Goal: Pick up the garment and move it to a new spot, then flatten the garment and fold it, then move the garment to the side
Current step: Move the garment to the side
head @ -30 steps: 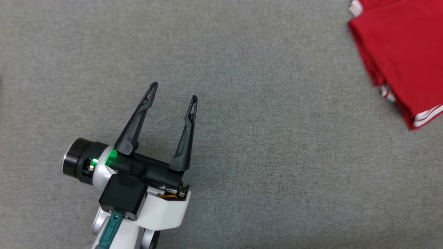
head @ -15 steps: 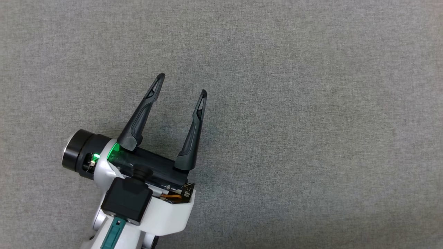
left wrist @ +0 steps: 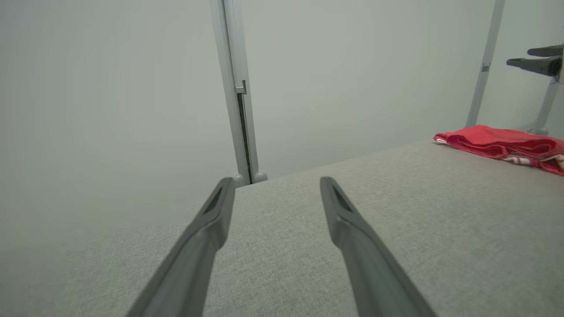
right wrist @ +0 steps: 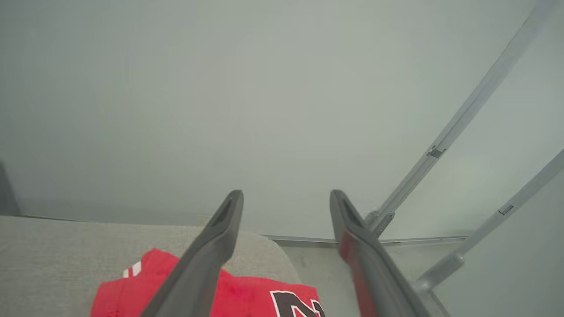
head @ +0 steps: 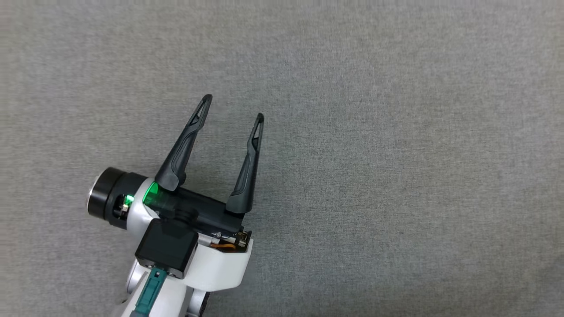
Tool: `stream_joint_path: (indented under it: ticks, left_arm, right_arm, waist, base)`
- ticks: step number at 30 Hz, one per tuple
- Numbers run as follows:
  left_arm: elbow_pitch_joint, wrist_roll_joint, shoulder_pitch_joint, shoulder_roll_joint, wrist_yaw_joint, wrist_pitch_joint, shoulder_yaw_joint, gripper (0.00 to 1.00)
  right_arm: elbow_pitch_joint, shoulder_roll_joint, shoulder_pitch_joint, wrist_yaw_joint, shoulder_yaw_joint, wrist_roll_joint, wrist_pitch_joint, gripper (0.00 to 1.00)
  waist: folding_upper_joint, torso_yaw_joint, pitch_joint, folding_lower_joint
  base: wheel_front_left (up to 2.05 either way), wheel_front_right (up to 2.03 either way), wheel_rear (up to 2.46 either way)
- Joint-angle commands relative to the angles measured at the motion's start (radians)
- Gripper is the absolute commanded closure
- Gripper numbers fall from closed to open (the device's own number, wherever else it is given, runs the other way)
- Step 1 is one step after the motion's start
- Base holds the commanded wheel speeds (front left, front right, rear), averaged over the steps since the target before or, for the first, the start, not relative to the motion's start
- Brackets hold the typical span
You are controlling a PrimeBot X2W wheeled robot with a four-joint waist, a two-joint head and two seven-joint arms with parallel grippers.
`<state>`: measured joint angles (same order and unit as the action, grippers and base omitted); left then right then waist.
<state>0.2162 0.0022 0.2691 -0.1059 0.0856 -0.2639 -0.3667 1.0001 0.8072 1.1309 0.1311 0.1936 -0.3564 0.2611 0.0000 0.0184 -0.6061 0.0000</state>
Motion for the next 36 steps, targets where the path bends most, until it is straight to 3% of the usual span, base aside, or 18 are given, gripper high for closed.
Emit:
stream_joint_path:
  ticks: [1, 6, 9, 14, 19, 29, 36]
  left_arm:
    - [-0.013, -0.012, -0.025, 0.003, 0.013, 0.000, 0.007, 0.00]
    - [-0.073, -0.055, -0.090, 0.011, 0.032, -0.001, 0.045, 0.00]
    - [-0.114, -0.083, -0.130, 0.019, 0.037, 0.000, 0.082, 0.00]
    - [-0.164, -0.105, -0.189, 0.034, 0.035, 0.000, 0.134, 0.00]
    - [-0.188, -0.111, -0.264, 0.041, 0.032, 0.000, 0.172, 0.00]
    - [-0.199, -0.110, -0.398, 0.052, 0.027, 0.000, 0.226, 0.00]
    - [-0.262, -0.130, -0.445, 0.054, 0.008, 0.000, 0.262, 0.00]
  right_arm:
    - [-0.056, -0.056, -0.085, -0.001, -0.048, 0.039, 0.005, 0.00]
    - [-0.335, -0.292, -0.342, -0.001, -0.208, 0.171, 0.005, 0.00]
    - [-0.461, -0.419, -0.498, -0.001, -0.201, 0.200, 0.005, 0.00]
    - [-0.589, -0.533, -0.686, -0.001, -0.157, 0.190, 0.005, 0.00]
    - [-0.672, -0.588, -0.826, -0.001, -0.102, 0.207, 0.005, 0.00]
    - [-0.837, -0.687, -1.055, -0.001, -0.139, 0.277, 0.004, 0.00]
    - [-0.823, -0.727, -1.171, -0.001, -0.119, 0.311, 0.004, 0.00]
  waist:
    - [0.0000, 0.013, 0.062, 0.0000]
    - [0.0000, 0.024, 0.190, 0.0000]
    - [0.0000, 0.031, 0.265, 0.0000]
    - [0.0000, 0.034, 0.384, 0.0000]
    - [0.0000, 0.032, 0.495, 0.0000]
    - [0.0000, 0.037, 0.619, 0.0000]
    - [0.0000, 0.031, 0.660, 0.0000]
  base:
    - [0.00, 0.00, 0.00]
    - [0.00, 0.00, 0.00]
    - [0.00, 0.00, 0.00]
    - [0.00, 0.00, 0.00]
    - [0.00, 0.00, 0.00]
    - [0.00, 0.00, 0.00]
    - [0.00, 0.00, 0.00]
